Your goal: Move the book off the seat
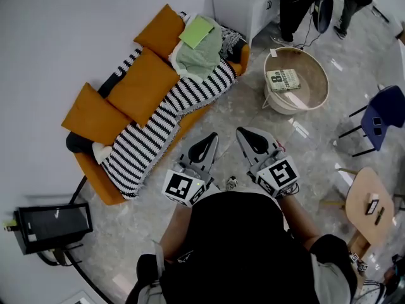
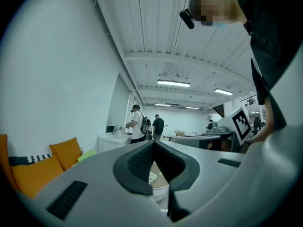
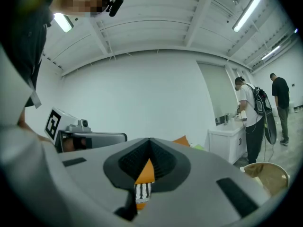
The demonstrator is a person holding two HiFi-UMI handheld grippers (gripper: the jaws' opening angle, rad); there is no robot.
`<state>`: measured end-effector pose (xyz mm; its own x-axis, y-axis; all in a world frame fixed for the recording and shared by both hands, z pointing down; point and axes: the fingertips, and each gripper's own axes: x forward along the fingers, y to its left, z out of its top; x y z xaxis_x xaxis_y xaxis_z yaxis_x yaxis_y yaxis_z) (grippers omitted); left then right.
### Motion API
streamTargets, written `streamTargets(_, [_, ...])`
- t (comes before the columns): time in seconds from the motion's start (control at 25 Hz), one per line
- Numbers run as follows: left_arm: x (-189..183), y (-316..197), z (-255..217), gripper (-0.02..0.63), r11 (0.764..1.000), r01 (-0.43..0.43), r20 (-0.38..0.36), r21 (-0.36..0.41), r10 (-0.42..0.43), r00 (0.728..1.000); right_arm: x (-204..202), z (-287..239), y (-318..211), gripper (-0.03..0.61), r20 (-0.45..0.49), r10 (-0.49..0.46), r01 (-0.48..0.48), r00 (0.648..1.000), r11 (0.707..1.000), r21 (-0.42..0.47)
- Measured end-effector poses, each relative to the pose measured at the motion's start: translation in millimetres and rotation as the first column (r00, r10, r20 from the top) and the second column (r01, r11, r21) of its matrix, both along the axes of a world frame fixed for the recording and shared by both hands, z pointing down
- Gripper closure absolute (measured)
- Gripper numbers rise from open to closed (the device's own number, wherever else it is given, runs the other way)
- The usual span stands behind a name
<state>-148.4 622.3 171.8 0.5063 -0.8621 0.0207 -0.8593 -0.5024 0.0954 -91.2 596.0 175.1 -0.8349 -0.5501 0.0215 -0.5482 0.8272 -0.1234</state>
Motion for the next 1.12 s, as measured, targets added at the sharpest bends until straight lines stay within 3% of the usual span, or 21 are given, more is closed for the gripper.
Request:
streamTargets(0.52, [-18,-47,8,0.604,1.0,-0.003,-0.026,-0.013,0.003,1.0,-6,11,-48,0.563,-0.025,0.041,-0.041,0.999,0.999,-0.002])
streamTargets(1.12, [-97,-185,13,0.604,0.999,-0.048,-0.058,-0.011,0.047,0.997,-74,14,-183,0.563,-0.064,0.115,-0.118,0.991,0.993,-0.033])
